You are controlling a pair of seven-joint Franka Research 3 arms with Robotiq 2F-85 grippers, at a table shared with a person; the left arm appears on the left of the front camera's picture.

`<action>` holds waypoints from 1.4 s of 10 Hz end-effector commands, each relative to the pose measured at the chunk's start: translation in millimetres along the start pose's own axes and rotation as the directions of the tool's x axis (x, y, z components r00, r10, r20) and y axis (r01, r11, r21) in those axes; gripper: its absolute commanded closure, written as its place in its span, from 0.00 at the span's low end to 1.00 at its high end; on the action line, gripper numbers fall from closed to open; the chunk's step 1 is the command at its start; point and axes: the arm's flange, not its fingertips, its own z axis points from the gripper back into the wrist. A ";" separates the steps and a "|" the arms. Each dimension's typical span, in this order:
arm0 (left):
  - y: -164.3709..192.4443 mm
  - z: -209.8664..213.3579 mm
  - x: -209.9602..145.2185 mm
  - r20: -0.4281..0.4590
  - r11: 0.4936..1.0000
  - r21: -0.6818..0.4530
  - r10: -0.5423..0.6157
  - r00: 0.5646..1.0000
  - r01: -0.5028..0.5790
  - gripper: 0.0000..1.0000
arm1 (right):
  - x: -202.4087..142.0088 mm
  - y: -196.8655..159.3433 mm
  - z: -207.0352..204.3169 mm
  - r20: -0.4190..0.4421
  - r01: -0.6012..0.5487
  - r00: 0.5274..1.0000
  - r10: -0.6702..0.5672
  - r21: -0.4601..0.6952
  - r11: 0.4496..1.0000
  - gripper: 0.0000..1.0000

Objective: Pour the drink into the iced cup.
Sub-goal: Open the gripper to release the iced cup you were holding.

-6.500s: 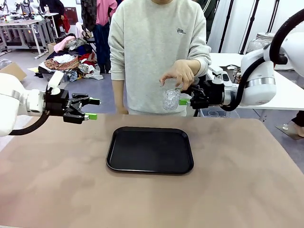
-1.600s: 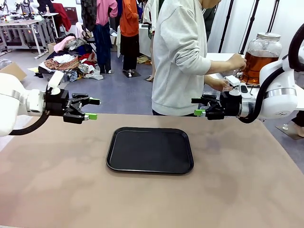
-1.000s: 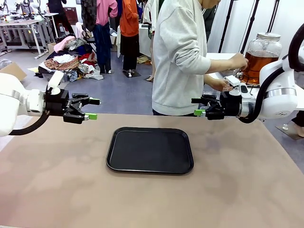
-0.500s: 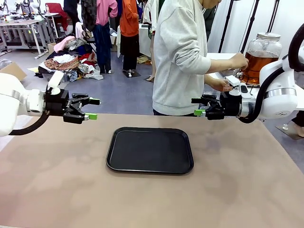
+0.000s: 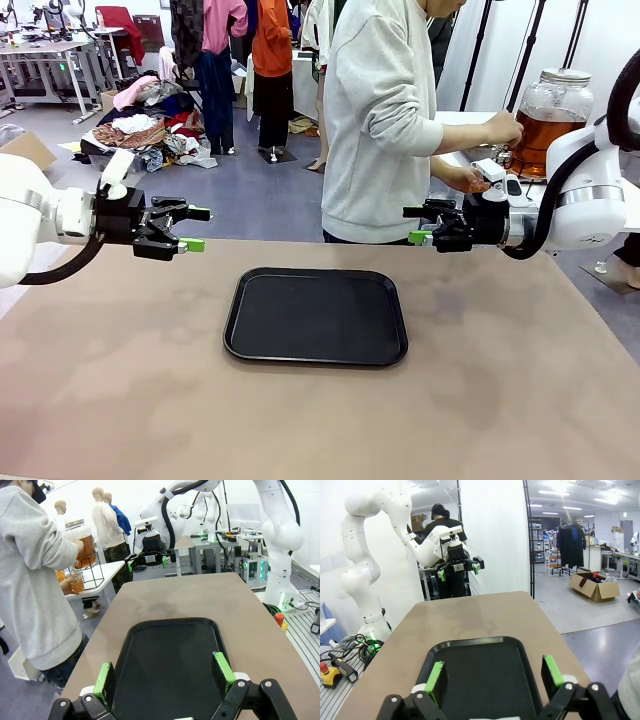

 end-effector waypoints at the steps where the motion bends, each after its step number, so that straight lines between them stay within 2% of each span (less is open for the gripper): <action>1: -0.9 1.0 1.2 0.001 1.000 0.001 -0.004 1.000 0.004 0.00 | 2.7 -0.3 -0.1 0.007 -0.003 1.000 0.003 0.005 1.000 0.00; 14: -0.9 1.0 1.2 0.001 1.000 0.001 -0.004 1.000 0.004 0.00 | 2.7 -0.3 -0.1 0.007 -0.003 1.000 0.003 0.005 1.000 0.00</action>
